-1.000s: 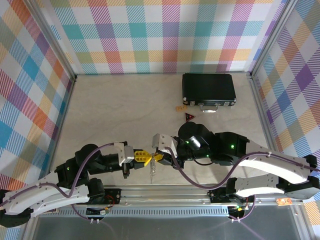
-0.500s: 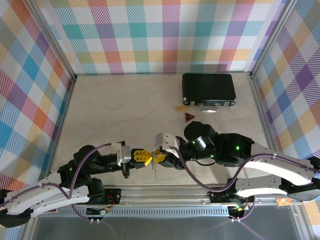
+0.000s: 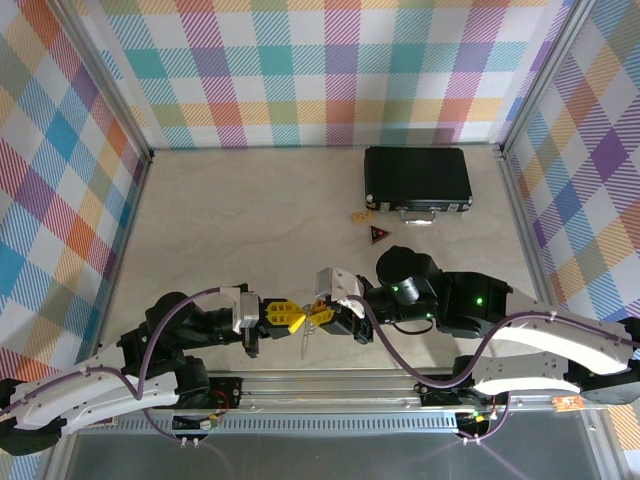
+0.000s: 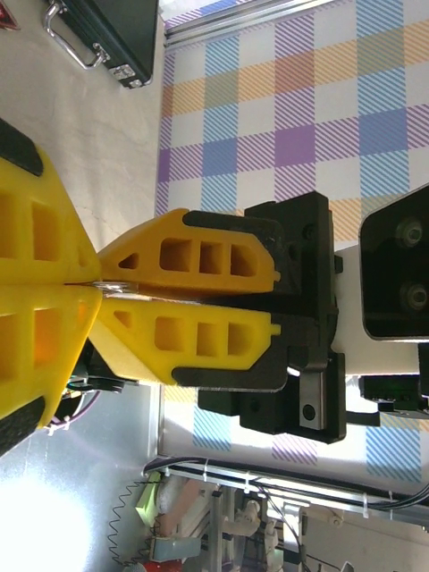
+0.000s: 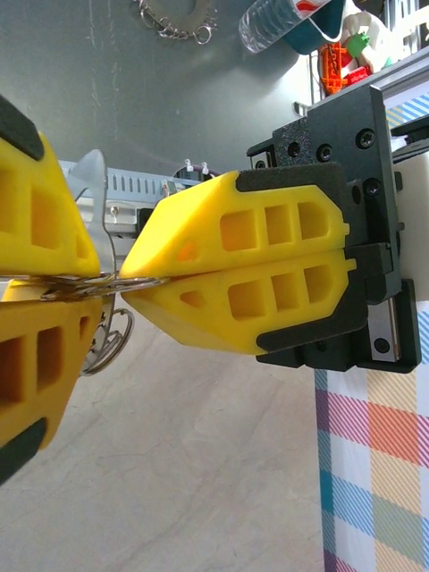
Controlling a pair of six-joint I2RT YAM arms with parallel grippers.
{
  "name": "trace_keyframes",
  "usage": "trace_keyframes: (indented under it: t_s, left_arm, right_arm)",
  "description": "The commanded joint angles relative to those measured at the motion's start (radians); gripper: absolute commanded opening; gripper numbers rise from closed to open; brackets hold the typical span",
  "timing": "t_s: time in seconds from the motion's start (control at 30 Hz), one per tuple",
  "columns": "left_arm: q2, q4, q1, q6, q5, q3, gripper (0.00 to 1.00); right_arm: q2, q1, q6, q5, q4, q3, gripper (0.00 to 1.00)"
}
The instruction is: Put the keys on the keyring
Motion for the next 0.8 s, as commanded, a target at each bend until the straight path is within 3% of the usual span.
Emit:
trace_keyframes:
  t_s: [0.0,0.2,0.5,0.67,0.77]
  left_arm:
    - [-0.013,0.060,-0.006,-0.010,0.005,-0.009,0.00]
    - [-0.006,0.060,-0.005,-0.012,0.014,-0.007,0.00]
    - [-0.008,0.045,-0.006,-0.008,0.010,-0.004,0.00]
    - [0.006,-0.078,-0.005,0.022,-0.092,0.044,0.00]
    - [0.014,-0.175,-0.006,0.041,-0.146,0.083,0.12]
  right_arm:
    - [-0.014,0.006,0.002,-0.034,0.037,-0.006,0.16]
    - [-0.020,0.006,0.003,-0.037,0.049,-0.012,0.19]
    - [-0.019,0.006,-0.002,-0.027,0.050,-0.015,0.02]
    - [0.000,0.006,-0.016,0.008,-0.014,0.017,0.00]
    - [0.025,0.006,-0.028,0.041,-0.082,0.049,0.00]
